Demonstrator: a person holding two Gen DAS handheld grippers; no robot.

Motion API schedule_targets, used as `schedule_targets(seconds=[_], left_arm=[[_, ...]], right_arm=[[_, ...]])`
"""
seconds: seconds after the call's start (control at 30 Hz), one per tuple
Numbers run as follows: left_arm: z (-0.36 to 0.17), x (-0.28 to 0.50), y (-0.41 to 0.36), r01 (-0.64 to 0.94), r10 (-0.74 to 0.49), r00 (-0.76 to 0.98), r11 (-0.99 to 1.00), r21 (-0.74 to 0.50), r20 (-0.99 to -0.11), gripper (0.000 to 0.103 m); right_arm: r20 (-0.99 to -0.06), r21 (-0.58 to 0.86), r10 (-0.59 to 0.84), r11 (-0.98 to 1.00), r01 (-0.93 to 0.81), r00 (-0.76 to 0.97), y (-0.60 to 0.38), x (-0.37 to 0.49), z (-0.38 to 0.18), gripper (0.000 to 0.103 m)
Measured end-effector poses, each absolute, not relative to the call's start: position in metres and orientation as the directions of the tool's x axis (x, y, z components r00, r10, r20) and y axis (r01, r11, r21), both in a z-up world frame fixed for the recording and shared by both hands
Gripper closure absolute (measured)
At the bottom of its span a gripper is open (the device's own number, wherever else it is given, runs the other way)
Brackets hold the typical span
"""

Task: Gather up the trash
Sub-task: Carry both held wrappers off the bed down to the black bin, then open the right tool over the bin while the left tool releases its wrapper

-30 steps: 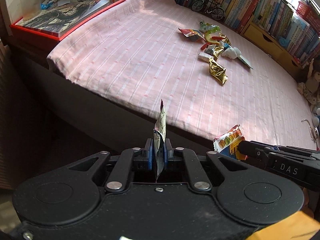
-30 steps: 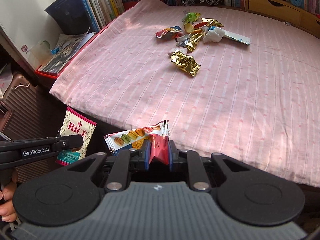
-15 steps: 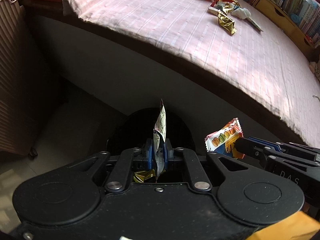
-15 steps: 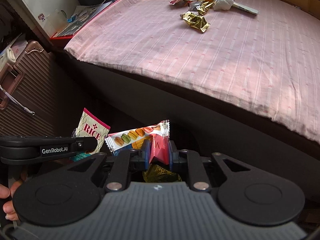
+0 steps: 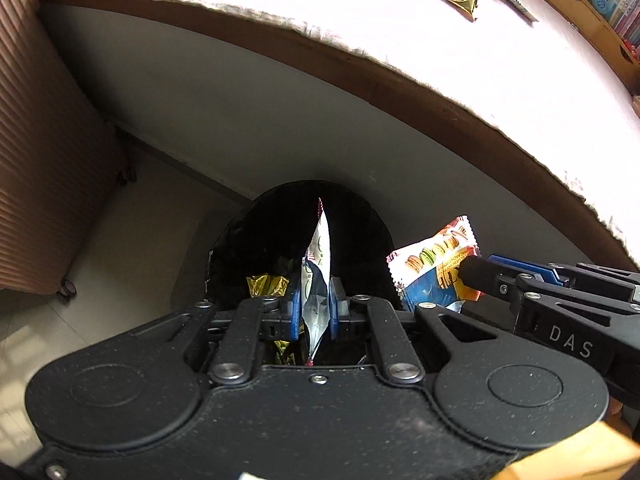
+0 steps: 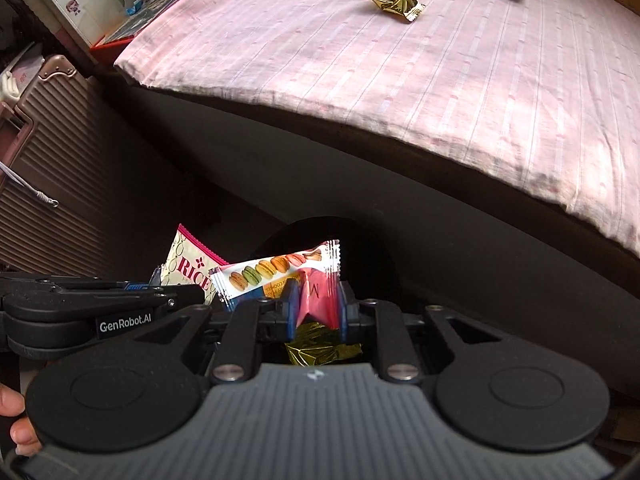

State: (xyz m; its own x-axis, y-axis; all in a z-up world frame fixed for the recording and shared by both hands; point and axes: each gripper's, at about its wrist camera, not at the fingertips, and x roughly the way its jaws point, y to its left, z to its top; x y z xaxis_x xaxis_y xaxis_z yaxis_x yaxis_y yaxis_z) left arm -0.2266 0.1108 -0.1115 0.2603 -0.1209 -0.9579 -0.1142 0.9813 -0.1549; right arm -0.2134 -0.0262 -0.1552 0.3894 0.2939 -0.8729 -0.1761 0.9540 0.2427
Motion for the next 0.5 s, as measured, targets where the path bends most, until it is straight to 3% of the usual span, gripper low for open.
schedule_targets(seconds=[0.17, 0.33, 0.5], left_arm=[[-0.123, -0.226, 0.113, -0.134, -0.131, 0.243, 0.977, -0.167, -0.961, 0.087], [-0.126, -0.224, 0.115, -0.142, -0.126, 0.247, 0.976, -0.164, -0.961, 0.065], [-0.127, -0.222, 0.12, -0.153, -0.103, 0.254, 0.977, -0.145, -0.962, 0.056]], right_arm=[[-0.879, 0.237, 0.293, 0.953, -0.188, 0.376, -0.022, -0.21, -0.16, 0.077], [-0.88, 0.245, 0.301, 0.95, -0.193, 0.367, -0.02, -0.206, -0.162, 0.072], [-0.881, 0.247, 0.305, 0.949, -0.197, 0.362, -0.018, -0.202, -0.164, 0.07]])
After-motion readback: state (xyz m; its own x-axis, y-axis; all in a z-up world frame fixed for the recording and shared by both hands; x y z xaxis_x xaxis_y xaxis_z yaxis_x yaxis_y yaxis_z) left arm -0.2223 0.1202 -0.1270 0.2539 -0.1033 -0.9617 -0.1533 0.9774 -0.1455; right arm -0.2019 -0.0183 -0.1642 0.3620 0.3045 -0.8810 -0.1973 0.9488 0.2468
